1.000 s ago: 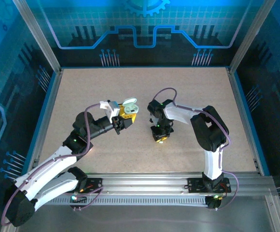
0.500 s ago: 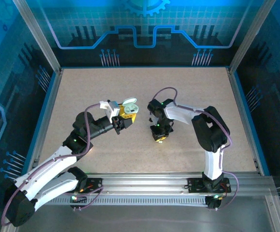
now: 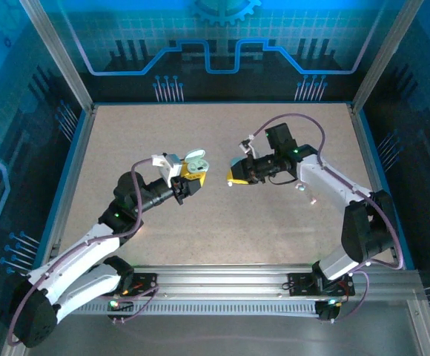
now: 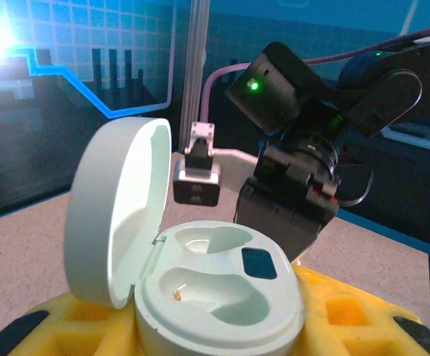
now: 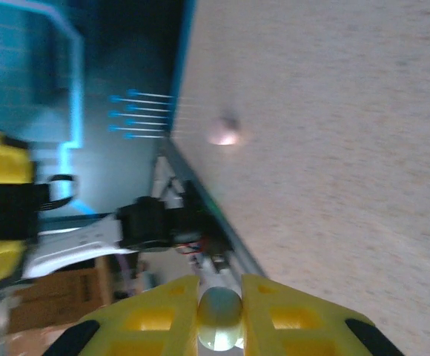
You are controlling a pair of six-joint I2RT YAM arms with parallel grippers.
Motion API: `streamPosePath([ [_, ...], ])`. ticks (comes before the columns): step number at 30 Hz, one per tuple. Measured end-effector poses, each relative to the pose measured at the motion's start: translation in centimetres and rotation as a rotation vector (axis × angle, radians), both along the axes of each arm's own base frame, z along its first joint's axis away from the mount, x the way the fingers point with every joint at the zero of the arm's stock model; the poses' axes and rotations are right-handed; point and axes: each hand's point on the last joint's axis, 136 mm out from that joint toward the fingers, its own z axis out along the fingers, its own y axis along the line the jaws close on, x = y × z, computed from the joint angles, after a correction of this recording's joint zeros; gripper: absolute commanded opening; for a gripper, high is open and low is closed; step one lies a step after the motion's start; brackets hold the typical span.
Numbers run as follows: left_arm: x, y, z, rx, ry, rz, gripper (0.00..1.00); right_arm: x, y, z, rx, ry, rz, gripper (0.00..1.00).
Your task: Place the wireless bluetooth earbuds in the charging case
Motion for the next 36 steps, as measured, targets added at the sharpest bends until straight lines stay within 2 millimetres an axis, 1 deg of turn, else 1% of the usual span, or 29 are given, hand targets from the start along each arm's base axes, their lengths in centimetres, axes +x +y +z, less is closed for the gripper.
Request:
streamPosePath([
  [4,0.2,-0.1,-0.2,-0.002,0.002,0.000,0.34,-0.3,0.6,2.3,0.118,0.031,0.040,0.21],
  [7,0.3,-0.2,-0.3,-0.002,0.001,0.000,0.34,-0.5,0.8,3.3,0.159,0.043,0.057,0.21],
  [18,0.7,-0.5,-1.4,0.031,0.010,-0.008,0.34,-1.2,0.7,6.9,0.217,0.031,0.056,0.22],
  [20,0.8,-0.6,-1.7,0.037,0.014,-0.011,0.34,-1.0,0.7,7.2,0.211,0.046,0.031,0.22],
  [23,1.0,-0.8,-2.2,0.047,0.024,-0.013,0.34,-0.2,0.7,7.4,0.206,0.072,-0.039,0.23],
  [29,1.3,-1.0,-2.9,0.058,0.044,-0.014,0.34,1.4,0.8,6.5,0.240,0.187,-0.170,0.23],
  [36,1.4,-1.0,-2.6,0.052,0.028,-0.013,0.34,2.2,1.1,8.1,0.308,0.212,-0.208,0.23],
])
